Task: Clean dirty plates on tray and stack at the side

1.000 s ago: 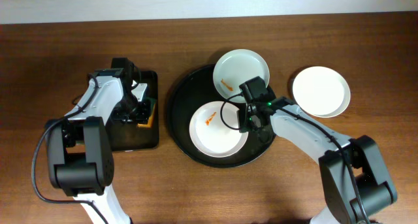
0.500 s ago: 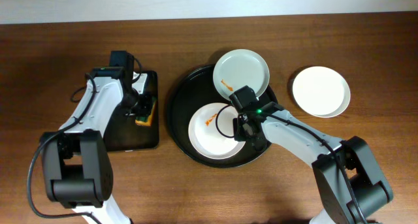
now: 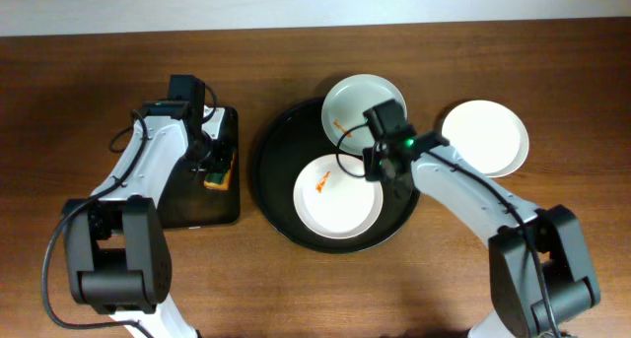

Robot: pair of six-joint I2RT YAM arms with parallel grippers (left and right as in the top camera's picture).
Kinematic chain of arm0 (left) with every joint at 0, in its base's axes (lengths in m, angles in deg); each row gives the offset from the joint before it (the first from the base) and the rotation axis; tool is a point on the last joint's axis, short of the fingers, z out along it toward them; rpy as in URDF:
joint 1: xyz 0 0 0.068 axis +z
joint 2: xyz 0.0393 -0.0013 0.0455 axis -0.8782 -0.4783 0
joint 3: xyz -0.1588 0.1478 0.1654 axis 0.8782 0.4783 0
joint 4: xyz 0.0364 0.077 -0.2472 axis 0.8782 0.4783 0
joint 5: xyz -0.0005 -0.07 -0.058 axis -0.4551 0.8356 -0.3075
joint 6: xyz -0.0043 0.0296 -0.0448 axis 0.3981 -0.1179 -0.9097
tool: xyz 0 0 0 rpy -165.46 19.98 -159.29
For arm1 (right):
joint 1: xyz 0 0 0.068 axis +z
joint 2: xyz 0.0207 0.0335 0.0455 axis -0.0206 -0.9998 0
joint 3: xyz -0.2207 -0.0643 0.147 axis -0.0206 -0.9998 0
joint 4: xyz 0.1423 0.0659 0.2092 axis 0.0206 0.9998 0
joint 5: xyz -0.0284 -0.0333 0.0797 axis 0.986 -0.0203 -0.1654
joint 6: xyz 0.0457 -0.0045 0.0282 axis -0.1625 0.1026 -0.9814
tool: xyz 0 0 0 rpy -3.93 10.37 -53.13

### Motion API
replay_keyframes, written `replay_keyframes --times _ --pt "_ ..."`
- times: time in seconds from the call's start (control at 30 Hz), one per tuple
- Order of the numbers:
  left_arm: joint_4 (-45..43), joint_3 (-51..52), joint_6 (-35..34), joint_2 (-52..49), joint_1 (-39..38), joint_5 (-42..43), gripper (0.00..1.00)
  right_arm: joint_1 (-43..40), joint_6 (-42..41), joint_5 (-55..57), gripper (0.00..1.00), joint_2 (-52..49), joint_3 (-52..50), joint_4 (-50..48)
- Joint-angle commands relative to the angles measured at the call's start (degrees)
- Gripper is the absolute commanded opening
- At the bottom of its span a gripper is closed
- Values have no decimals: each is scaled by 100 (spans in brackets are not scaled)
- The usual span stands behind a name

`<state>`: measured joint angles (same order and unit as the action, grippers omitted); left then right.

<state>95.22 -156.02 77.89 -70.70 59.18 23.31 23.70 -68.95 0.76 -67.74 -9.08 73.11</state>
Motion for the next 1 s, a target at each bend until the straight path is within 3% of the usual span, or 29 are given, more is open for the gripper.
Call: replay_keyframes --times 0.0,0.07,0.13,0.27,0.53,0.67,0.73,0.77,0.97 --pt "-33 37 -35 120 -11 98 32 -52 96 -424 57 -4 866 1220" --pt "-42 37 -35 120 -11 98 32 -42 -638 -645 57 -4 981 2295" --pt "-42 37 -35 120 -11 98 33 -37 -1062 -656 57 -7 706 2583" --pt "-68 37 -35 120 -13 101 33 70 -1421 -1191 56 -7 -192 1768" --pt "-68 37 -35 120 -11 101 33 264 -2166 -1185 38 -7 -1075 339" --pt "-68 37 -35 120 -11 98 33 247 -2186 -1180 32 -4 -1283 39" --pt "-68 37 -35 120 -11 98 33 247 -2164 -1180 8 -4 -1239 37" --pt "-70 37 -35 120 -11 98 33 247 -2144 -1169 4 -4 -1202 46" --pt "-70 37 -35 120 -11 103 33 249 -1325 -7 4 7 332 1075"
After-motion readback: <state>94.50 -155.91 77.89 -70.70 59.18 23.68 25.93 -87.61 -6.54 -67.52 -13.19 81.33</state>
